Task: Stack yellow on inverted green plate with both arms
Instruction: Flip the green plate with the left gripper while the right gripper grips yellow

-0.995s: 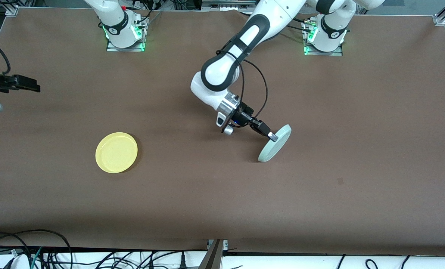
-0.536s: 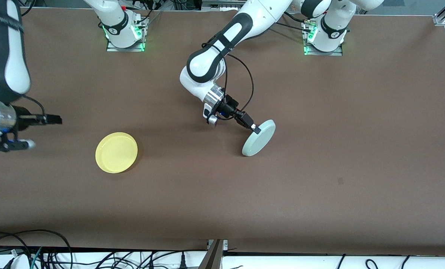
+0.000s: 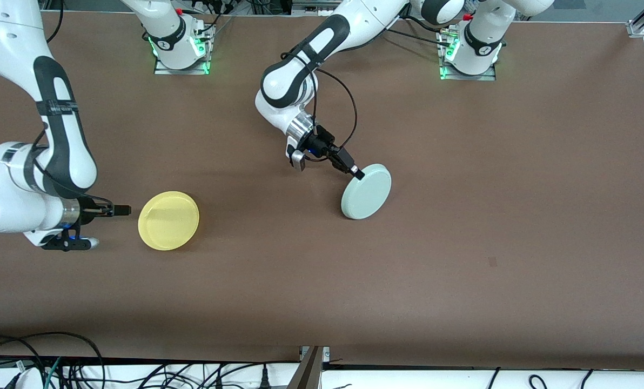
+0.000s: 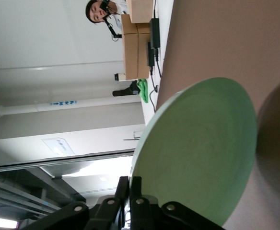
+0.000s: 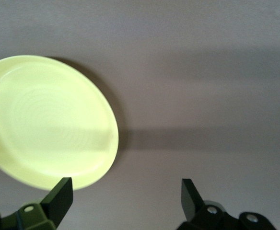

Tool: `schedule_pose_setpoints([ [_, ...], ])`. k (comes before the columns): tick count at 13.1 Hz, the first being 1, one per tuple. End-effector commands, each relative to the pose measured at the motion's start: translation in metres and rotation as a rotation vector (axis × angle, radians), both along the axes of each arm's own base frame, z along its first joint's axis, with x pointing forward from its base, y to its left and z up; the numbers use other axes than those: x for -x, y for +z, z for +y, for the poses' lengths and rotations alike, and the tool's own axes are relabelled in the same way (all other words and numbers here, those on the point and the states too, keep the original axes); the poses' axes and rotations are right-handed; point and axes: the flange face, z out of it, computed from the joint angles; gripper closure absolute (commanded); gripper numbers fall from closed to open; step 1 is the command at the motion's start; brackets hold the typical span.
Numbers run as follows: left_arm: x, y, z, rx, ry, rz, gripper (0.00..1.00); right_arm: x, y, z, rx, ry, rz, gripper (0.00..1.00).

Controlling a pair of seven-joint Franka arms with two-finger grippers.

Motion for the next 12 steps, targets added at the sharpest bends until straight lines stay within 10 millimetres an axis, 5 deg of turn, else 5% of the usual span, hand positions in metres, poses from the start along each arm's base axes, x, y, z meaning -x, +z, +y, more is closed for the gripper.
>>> schedule_pose_setpoints([
  [1, -0.006, -0.001, -0.015, 0.184, 0.051, 0.063, 0.00, 0.014, -0.027, 0.002, -0.003, -0.027, -0.049, 0.00],
  [6, -0.009, 0.006, -0.023, 0.472, 0.200, 0.072, 0.00, 0.023, -0.065, 0.007, 0.004, -0.033, -0.110, 0.00],
  [11, -0.070, 0.077, -0.005, 0.912, 0.437, 0.223, 0.00, 0.024, -0.077, 0.012, -0.047, -0.087, -0.110, 0.00],
  [12, -0.087, 0.093, 0.006, 0.992, 0.481, 0.232, 0.00, 0.024, -0.078, 0.012, -0.048, -0.084, -0.110, 0.24],
])
